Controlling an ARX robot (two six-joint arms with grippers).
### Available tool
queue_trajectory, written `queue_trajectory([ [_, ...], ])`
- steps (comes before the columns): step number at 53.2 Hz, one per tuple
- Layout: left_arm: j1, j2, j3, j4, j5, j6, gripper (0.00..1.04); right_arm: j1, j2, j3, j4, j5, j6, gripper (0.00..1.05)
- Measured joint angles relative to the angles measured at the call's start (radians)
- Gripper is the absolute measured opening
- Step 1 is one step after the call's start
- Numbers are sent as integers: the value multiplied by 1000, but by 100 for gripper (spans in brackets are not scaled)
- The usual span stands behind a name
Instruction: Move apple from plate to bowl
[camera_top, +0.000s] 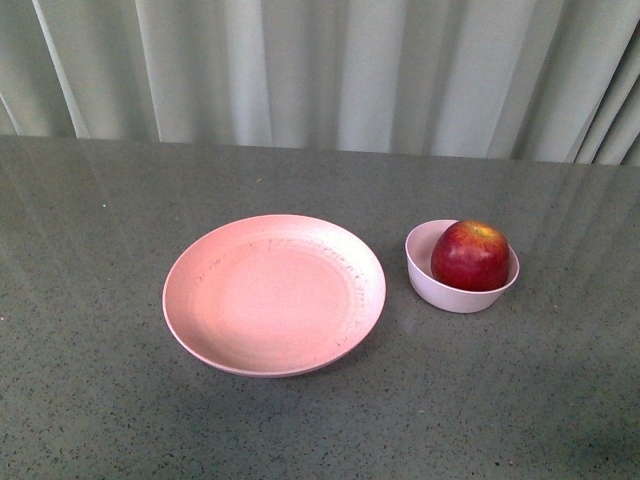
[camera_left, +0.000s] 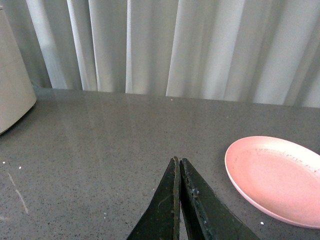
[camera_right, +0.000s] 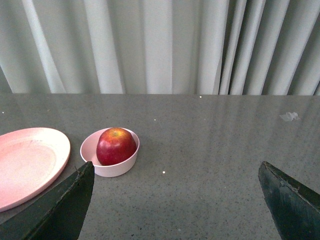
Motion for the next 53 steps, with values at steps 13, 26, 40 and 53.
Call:
queue_trajectory([
  [13,0,0,0,0,0,0,45,0,0,0,0,0,0,96],
  [26,0,0,0,0,0,0,88,0,0,0,0,0,0,96],
  [40,0,0,0,0,0,2,96,0,0,0,0,0,0,96],
  [53,0,0,0,0,0,2,96,0,0,0,0,0,0,96],
])
